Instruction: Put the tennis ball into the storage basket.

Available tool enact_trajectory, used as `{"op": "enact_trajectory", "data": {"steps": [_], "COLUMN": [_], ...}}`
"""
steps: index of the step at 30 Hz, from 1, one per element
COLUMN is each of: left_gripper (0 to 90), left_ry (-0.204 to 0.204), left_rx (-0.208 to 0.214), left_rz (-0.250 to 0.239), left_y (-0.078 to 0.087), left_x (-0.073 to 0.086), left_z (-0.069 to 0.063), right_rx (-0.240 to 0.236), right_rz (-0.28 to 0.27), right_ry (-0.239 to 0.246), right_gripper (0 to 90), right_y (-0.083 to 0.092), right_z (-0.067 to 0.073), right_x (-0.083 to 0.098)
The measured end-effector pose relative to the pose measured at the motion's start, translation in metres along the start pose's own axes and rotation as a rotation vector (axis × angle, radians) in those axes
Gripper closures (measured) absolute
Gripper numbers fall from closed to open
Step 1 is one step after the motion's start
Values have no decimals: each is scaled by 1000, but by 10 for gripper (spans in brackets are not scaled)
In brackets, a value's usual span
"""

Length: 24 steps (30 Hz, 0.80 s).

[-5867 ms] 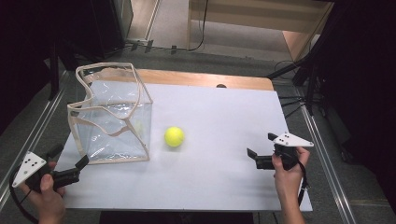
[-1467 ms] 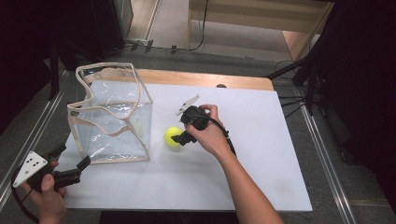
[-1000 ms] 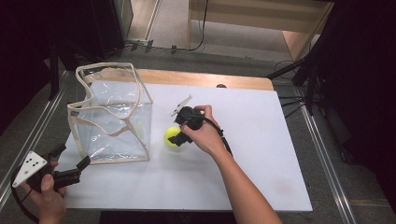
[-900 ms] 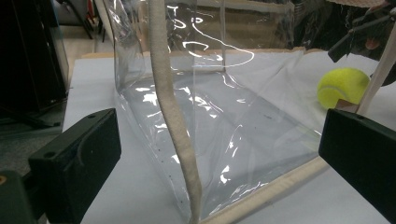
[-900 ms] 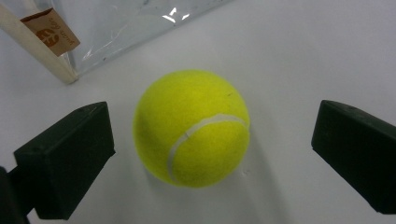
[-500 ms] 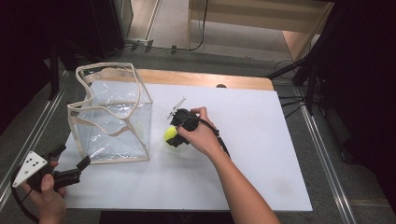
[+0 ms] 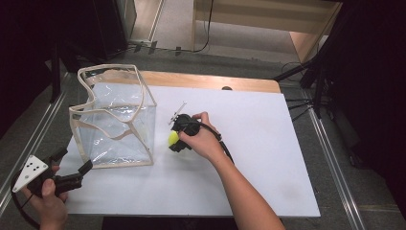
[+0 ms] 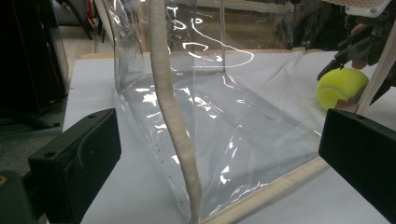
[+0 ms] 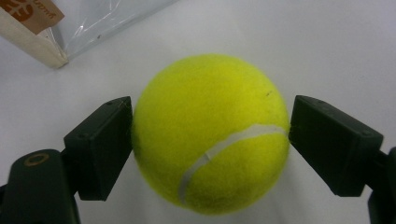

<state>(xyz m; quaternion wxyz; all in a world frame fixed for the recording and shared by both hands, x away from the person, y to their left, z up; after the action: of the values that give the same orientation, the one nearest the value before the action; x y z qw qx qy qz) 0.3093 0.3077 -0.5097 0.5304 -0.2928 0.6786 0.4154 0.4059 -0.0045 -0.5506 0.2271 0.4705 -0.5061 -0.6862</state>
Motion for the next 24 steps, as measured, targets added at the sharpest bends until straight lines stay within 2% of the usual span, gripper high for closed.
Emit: {"op": "enact_trajectory", "data": {"steps": [8,14,24], "left_gripper": [0,0,0], "left_ry": [0,-2,-2], "left_rx": [0,2,6], "left_rz": [0,0,-1], "left_y": [0,0,0], "left_x": [0,0,0], "left_z": [0,-1,-1], "right_rx": [4,-9,-21], "right_rz": [17,12,1], "right_ry": [8,0,-9], "right_gripper": [140,227,234], "right_y": [-5,-5,-4], "right_z": [-1,1,1], "right_x": [1,0,-1]}}
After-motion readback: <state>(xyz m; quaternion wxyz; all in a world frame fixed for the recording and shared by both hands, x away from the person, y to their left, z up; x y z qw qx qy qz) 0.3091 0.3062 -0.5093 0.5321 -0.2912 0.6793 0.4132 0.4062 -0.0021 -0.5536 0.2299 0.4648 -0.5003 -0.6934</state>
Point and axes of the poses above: each handheld gripper's, and its own axes: y roughly backward along the jaws, x roughly out of its underside, z roughly to its left, the point moved 9 cm from there along -y, roughly forward along the jaws, and after that the axes turned 1 degree about y, right-handed, at the moved point
